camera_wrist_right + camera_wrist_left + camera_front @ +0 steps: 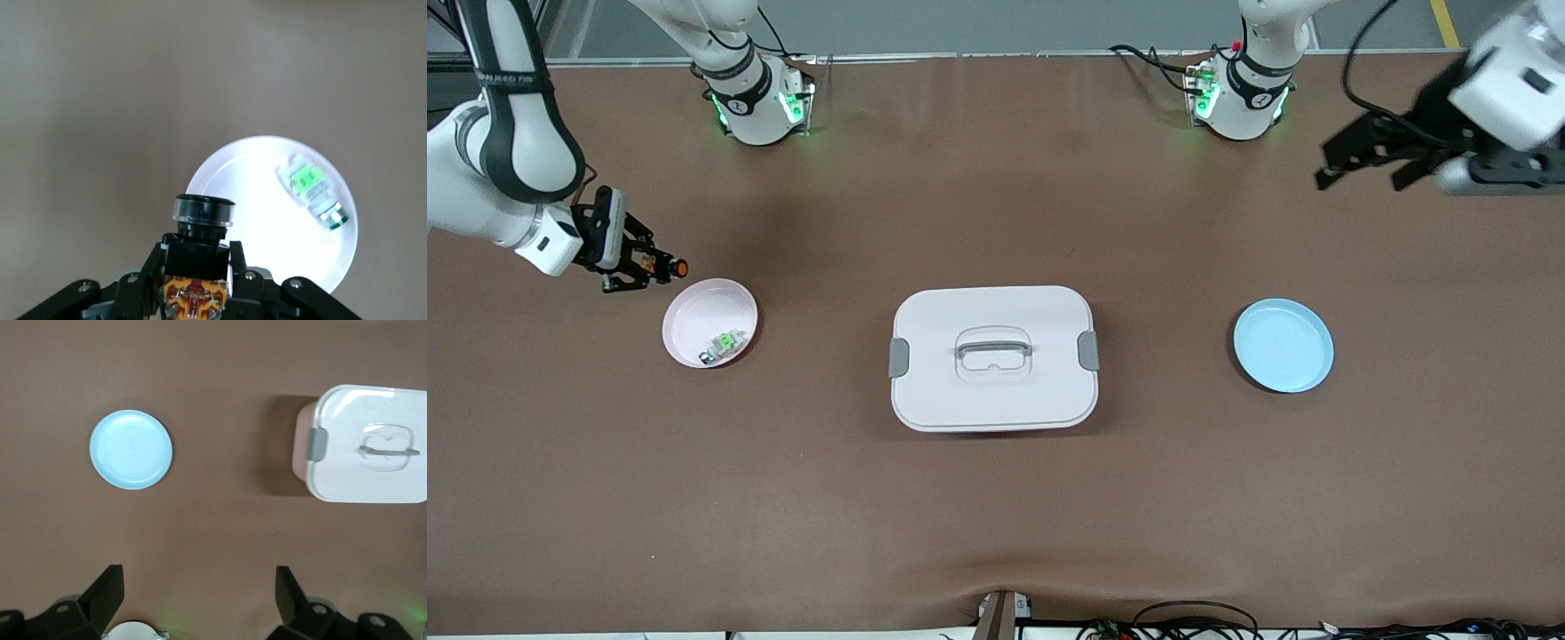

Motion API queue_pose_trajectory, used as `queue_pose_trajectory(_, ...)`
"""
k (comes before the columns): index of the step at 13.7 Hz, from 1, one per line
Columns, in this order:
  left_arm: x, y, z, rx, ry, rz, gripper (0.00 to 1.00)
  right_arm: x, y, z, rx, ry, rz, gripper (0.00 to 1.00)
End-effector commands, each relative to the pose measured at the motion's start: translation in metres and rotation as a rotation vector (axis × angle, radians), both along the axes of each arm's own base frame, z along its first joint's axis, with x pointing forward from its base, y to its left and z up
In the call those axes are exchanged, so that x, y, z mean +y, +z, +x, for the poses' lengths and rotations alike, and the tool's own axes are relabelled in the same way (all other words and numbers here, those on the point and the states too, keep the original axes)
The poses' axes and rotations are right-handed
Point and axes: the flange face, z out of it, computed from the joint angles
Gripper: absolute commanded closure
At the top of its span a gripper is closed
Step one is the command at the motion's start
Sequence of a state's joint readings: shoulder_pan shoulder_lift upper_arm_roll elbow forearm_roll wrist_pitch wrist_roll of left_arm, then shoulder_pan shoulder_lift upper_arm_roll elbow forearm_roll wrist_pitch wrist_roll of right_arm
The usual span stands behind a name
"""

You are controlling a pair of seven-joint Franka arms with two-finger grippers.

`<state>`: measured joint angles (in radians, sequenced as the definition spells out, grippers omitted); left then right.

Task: Transfer orange switch to right arm and place

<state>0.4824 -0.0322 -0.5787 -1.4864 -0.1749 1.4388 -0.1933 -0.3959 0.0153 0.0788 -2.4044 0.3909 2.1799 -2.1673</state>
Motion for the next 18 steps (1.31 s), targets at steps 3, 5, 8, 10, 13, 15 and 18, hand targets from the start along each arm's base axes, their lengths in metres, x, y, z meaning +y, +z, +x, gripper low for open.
queue_pose_trajectory(3,0.05,-0.045,0.006,-0.048,0.031,0.041,0.0,0.018,-0.012,-0.007,-0.003,-0.076,-0.016,1.0)
queue_pose_trajectory(5,0.046,-0.067,-0.001,-0.097,0.053,0.075,0.0,0.027,-0.018,-0.007,-0.033,-0.075,-0.049,1.0)
queue_pose_trajectory(8,0.049,-0.074,0.002,-0.104,0.06,0.074,0.0,0.032,-0.028,-0.005,-0.046,-0.07,-0.066,1.0)
queue_pose_trajectory(10,0.064,-0.073,0.003,-0.108,0.06,0.071,0.0,0.031,-0.037,-0.003,-0.049,-0.074,-0.076,1.0)
queue_pose_trajectory(13,0.09,-0.07,0.001,-0.116,0.053,0.057,0.0,0.027,-0.053,-0.003,-0.047,-0.08,-0.083,1.0)
queue_pose_trajectory(15,0.098,-0.072,0.002,-0.116,0.042,0.054,0.0,0.027,-0.06,-0.002,-0.051,-0.084,-0.089,1.0)
queue_pose_trajectory(18,0.1,-0.07,0.002,-0.12,0.044,0.053,0.0,0.028,-0.078,-0.001,-0.069,-0.085,-0.073,1.0)
